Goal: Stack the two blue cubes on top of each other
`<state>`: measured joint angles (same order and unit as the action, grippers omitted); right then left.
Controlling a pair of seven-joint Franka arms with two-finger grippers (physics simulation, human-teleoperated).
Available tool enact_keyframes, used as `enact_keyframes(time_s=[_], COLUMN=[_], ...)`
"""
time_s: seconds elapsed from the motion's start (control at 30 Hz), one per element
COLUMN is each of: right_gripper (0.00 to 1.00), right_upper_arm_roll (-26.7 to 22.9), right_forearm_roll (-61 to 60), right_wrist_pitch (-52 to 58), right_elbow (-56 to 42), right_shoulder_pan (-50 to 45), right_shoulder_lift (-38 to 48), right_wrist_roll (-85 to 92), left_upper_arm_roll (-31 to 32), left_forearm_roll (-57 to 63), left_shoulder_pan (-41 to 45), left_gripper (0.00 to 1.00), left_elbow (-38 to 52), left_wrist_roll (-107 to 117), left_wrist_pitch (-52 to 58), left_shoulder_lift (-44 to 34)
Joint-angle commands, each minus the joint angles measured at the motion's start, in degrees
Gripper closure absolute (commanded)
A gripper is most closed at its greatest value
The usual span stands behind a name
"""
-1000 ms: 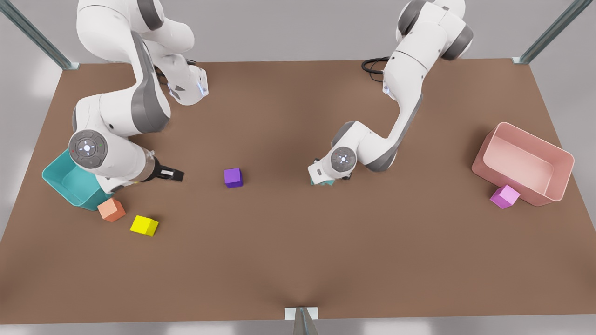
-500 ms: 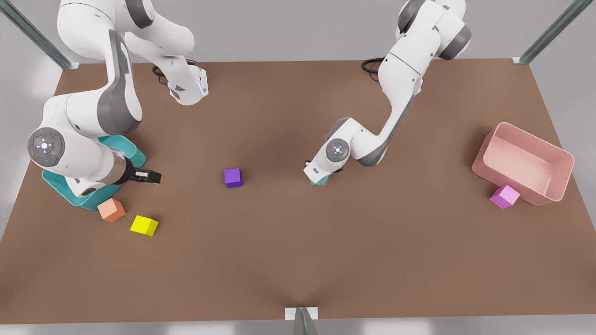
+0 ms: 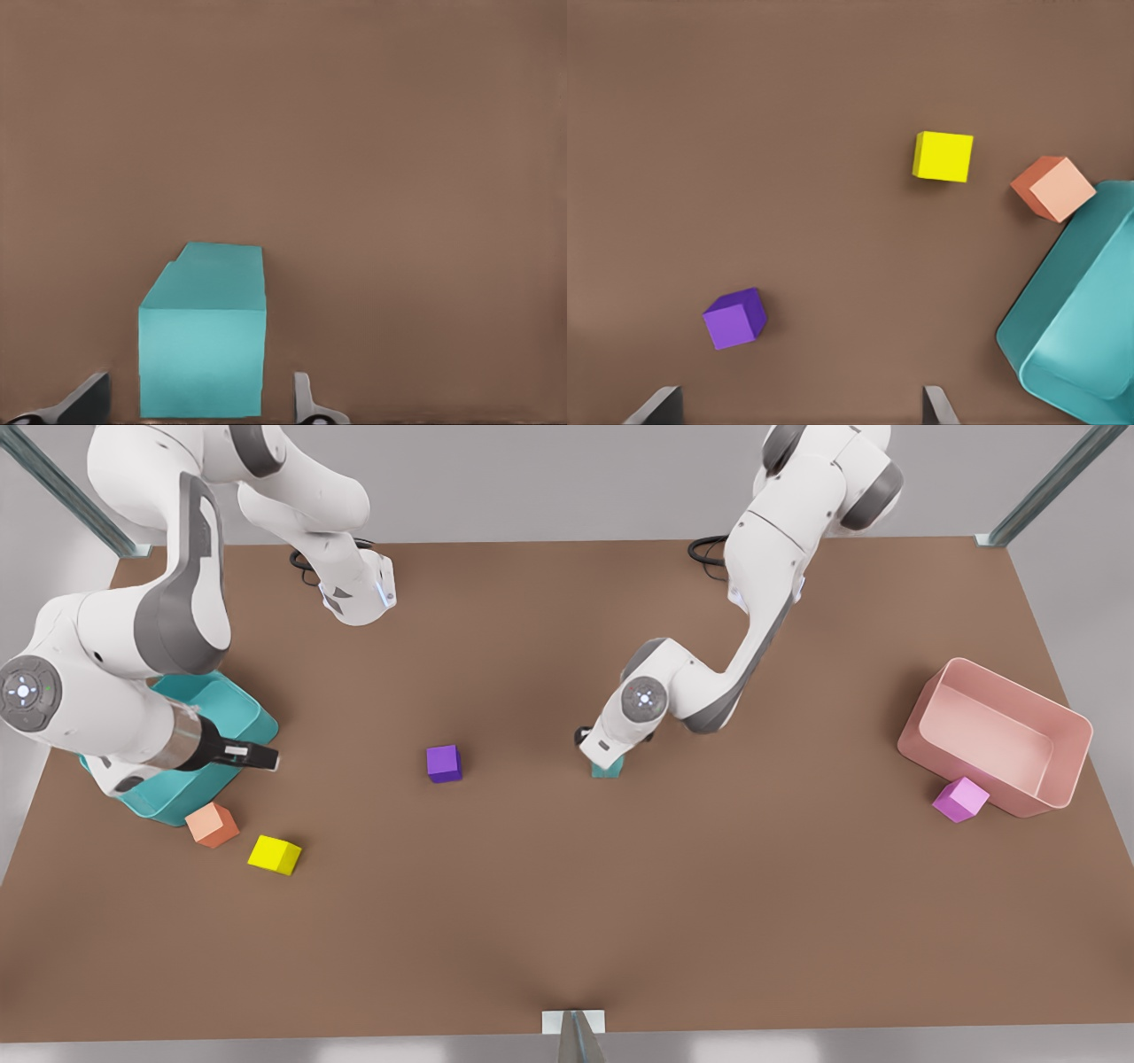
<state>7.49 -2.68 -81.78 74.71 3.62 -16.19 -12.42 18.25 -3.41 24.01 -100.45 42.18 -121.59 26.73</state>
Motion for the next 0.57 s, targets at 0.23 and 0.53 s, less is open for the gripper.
enact_keyframes(time_s=[0.23, 0.53], right_gripper=[0.0, 0.0], right_upper_arm_roll=[0.2, 0.2], right_forearm_roll=[1.7, 0.8], right_wrist_pitch=[3.1, 2.6], right_elbow=[0.7, 0.4], right_shoulder_pan=[0.1, 0.5], right_shoulder_lift=[1.3, 1.1], right_wrist_roll=[12.2, 14.5], left_upper_arm_roll=[0.8, -11.6], left_forearm_roll=[9.0, 6.0], left_shoulder_pan=[-23.9, -20.2], left_gripper=[0.0, 0.0], left_elbow=[25.1, 17.8], left_wrist_roll=[-33.0, -41.4], left_wrist_pitch=[55.5, 50.4], left_shoulder_lift=[-11.7, -15.7])
